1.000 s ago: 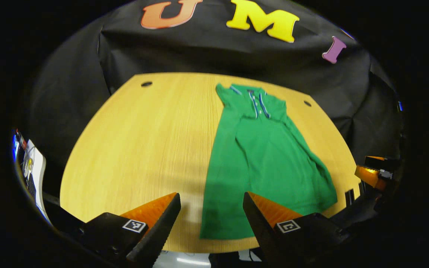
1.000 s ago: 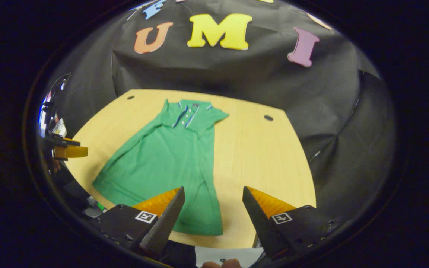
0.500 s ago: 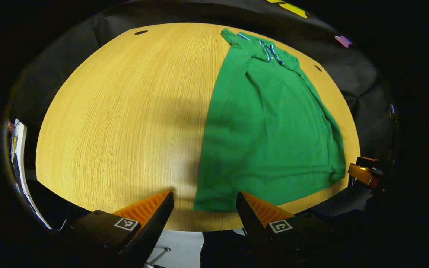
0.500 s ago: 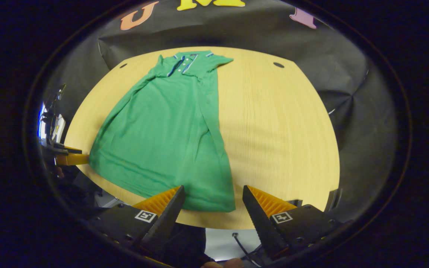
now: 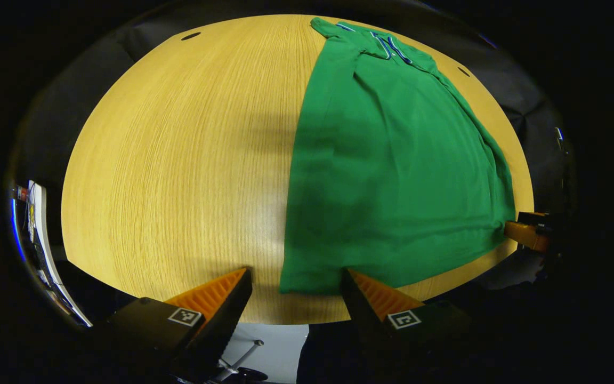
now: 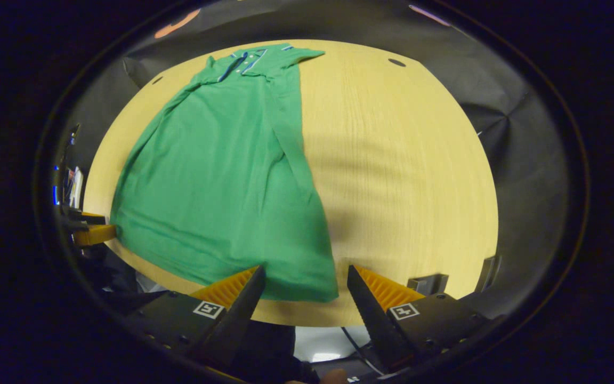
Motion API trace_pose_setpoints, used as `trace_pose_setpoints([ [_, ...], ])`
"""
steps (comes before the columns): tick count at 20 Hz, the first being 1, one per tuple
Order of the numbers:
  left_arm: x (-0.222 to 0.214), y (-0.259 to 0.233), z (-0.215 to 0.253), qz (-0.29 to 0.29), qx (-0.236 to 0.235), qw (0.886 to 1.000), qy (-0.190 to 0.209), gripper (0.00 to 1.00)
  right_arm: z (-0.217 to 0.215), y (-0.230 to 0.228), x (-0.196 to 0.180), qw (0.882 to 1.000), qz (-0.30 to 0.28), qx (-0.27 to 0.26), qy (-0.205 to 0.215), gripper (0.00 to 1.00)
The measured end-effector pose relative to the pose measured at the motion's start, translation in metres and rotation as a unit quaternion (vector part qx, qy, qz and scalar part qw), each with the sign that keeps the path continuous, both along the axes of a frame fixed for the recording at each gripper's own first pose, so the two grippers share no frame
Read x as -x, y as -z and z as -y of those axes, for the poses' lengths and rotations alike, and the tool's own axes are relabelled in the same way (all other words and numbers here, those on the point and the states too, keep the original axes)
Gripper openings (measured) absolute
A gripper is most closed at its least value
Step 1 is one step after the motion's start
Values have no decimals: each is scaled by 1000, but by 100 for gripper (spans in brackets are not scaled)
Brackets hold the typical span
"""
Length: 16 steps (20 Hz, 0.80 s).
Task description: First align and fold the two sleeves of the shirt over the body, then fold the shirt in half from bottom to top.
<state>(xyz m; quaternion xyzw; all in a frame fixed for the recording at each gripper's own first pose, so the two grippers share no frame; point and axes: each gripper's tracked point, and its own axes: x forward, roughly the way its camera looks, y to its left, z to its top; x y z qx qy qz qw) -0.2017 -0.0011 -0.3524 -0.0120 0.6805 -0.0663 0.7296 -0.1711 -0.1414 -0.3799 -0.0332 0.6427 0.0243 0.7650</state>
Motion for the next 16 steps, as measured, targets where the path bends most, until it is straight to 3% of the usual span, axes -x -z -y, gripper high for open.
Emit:
trace_pose_setpoints([
  [5, -5, 7, 3, -11, -6, 1000, 9, 100, 1, 12, 6, 999, -28, -12, 23, 95],
  [13, -4, 2, 8, -39, -18, 999, -5, 100, 1, 14, 4, 999, -41, -1, 19, 94],
  [14, -4, 3, 11, -41, -17, 999, -5, 100, 0, 13, 5, 999, -43, -2, 19, 89],
  [15, -4, 3, 13, -43, -15, 999, -5, 98, -1, 14, 5, 999, -45, -2, 17, 76],
  [16, -6, 4, 14, -43, -13, 999, -5, 94, -3, 13, 5, 999, -45, -4, 16, 72],
])
